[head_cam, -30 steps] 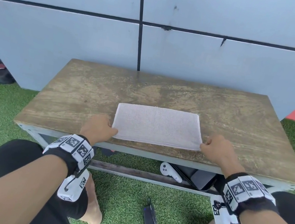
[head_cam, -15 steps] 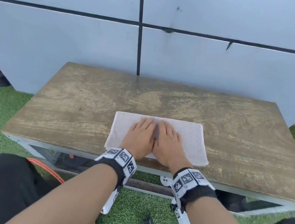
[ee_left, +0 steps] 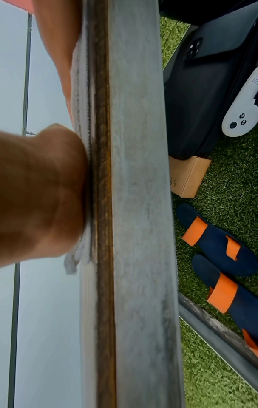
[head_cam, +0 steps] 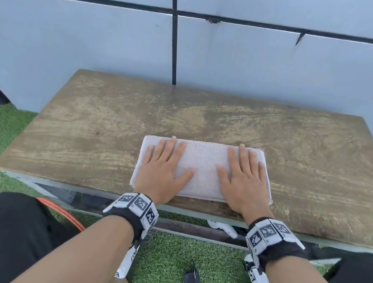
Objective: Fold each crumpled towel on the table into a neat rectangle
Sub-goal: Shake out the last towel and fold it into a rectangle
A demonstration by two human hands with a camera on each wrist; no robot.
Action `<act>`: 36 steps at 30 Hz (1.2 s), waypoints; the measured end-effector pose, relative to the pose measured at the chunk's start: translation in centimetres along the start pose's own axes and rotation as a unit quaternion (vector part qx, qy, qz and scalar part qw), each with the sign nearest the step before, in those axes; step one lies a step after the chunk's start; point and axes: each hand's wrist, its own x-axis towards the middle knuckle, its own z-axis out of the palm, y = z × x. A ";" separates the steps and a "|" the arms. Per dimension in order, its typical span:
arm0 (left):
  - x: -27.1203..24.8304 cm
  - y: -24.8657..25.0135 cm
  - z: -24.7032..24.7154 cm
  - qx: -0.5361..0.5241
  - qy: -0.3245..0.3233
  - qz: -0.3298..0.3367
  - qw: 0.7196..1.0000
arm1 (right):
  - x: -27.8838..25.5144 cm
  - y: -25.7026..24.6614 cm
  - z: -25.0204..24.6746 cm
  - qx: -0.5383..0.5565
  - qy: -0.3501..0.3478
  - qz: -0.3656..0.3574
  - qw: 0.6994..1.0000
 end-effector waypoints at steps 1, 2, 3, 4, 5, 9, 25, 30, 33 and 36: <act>0.0 -0.2 0.0 0.005 0.003 -0.003 1.000 | -0.1 0.0 0.0 0.001 0.007 0.003 1.000; -0.1 -0.4 -0.1 0.009 0.007 -0.006 1.000 | -0.2 -0.1 0.1 0.001 0.013 0.004 1.000; -0.1 -0.5 0.0 0.013 0.010 -0.009 1.000 | -0.2 -0.2 0.0 0.002 0.016 0.004 1.000; -0.2 -0.6 0.0 0.015 0.012 -0.012 1.000 | -0.3 -0.2 -0.1 0.003 0.014 0.004 1.000; -0.2 -0.6 0.0 0.015 0.012 -0.015 1.000 | -0.3 -0.2 -0.2 0.007 0.006 0.004 1.000; -0.3 -0.3 0.0 0.018 0.012 -0.025 0.999 | -0.9 -0.9 -1.8 0.075 -0.052 0.000 0.996; -3.5 1.0 -6.1 0.028 -0.055 0.057 0.996 | -5.1 -1.4 -4.4 0.067 -0.061 -0.057 0.994; -6.0 -1.2 -4.8 0.041 -0.136 0.168 0.975 | -8.1 -0.5 -2.9 0.055 -0.059 -0.096 0.992; -6.8 -1.3 -4.3 0.128 -0.131 0.188 0.965 | -9.1 0.3 -2.1 0.048 -0.064 -0.095 0.992; -6.7 -0.7 -4.3 0.097 -0.108 0.176 0.974 | -9.7 0.7 -1.5 0.032 -0.052 -0.105 0.993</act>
